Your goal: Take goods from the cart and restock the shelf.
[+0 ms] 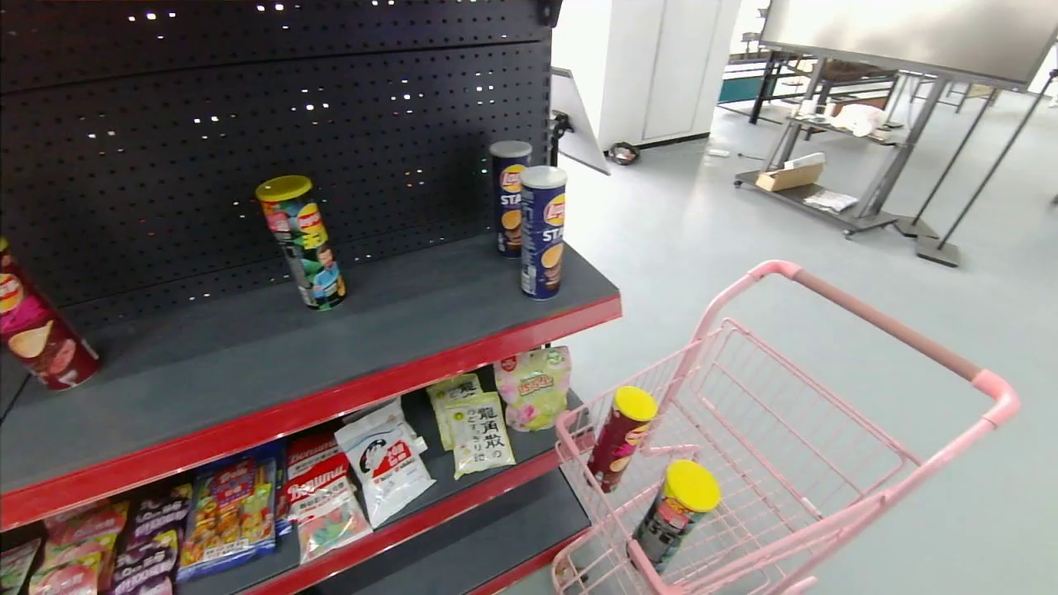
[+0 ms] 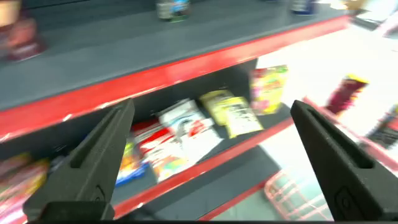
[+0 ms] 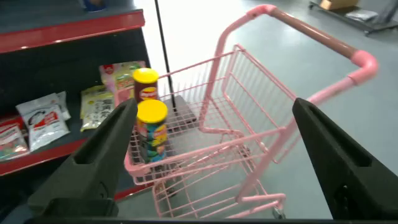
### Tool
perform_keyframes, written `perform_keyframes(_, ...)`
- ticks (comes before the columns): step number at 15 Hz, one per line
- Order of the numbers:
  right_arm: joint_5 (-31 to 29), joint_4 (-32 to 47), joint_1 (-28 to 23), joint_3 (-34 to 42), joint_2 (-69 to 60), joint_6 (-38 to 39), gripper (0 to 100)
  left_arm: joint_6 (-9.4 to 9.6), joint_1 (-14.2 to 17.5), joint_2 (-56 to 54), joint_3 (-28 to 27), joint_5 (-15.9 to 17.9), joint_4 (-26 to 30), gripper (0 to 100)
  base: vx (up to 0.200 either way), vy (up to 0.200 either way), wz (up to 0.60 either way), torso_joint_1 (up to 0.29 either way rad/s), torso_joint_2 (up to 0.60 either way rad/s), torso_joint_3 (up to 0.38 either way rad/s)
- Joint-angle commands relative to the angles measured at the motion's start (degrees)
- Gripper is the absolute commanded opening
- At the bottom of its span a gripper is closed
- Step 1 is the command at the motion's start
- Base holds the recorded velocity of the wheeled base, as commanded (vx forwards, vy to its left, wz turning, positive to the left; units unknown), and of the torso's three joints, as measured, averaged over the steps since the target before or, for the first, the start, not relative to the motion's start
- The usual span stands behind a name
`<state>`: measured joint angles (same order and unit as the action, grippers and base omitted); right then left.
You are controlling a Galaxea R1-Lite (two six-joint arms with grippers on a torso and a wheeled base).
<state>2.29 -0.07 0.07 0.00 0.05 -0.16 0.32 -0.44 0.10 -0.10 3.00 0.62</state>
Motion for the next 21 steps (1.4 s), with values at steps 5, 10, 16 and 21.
perform_keyframes(5,0.1,0.0,0.0,0.0,0.0,0.0,100,-0.05,0.0,0.1,0.0,0.0,0.0,100,0.0,0.0,-0.36,0.0,0.0,0.0)
perform_keyframes(10,0.0,0.0,0.0,0.0,0.0,0.1,100,-0.05,0.0,0.1,0.0,0.0,0.0,100,0.0,0.0,0.0,-0.015,0.02,0.017)
perform_keyframes(16,0.0,0.0,0.0,0.0,0.0,0.1,100,-0.05,0.0,0.1,0.0,0.0,0.0,100,0.0,0.0,0.0,-0.139,0.34,0.19)
perform_keyframes(21,0.0,0.0,0.0,0.0,0.0,0.2,100,-0.05,0.0,0.1,0.0,0.0,0.0,100,0.0,0.0,0.0,-0.141,0.34,0.2)
